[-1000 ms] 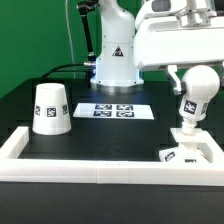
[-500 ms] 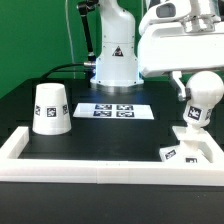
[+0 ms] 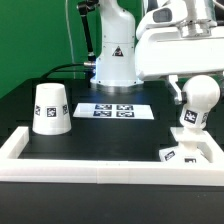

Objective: Assemble lamp

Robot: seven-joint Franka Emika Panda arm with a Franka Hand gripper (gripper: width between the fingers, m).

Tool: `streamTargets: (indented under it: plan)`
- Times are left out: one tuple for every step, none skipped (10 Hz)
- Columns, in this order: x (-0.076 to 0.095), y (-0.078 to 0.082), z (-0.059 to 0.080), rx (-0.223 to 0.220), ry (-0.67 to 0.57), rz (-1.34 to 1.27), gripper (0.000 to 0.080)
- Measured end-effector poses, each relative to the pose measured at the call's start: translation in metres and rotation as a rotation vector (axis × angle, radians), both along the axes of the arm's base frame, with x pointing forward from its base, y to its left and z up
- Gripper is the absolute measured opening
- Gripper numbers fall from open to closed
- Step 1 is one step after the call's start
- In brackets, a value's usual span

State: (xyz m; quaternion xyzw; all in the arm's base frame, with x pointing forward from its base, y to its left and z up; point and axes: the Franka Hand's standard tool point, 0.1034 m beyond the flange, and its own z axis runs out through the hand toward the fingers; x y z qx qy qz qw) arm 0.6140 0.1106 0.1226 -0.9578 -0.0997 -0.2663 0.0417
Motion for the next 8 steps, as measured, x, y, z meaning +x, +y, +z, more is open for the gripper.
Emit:
streamTargets:
  plan:
    - [-0.0014, -0.0024, 0.0, -0.003, -0.024, -0.001, 0.0577]
    - [-0.0033, -0.0033, -0.0005, -0.004, -0.048, -0.004, 0.0577]
    - [-0.0034, -0.0032, -0.0002, -0.004, -0.056, -0.004, 0.0577]
    - [-0.0034, -0.0034, -0.0002, -0.004, -0.056, -0.004, 0.0635]
    - [-0.0034, -0.0034, -0.0003, -0.004, -0.055, -0.004, 0.0635]
    - [-0.0034, -0.0034, -0.0004, -0.004, -0.055, -0.004, 0.0686]
    - [-0.0034, -0.0034, -0.0004, -0.004, -0.055, -0.004, 0.0696]
    - [-0.0034, -0.0034, -0.0004, -0.004, -0.055, -0.004, 0.0696]
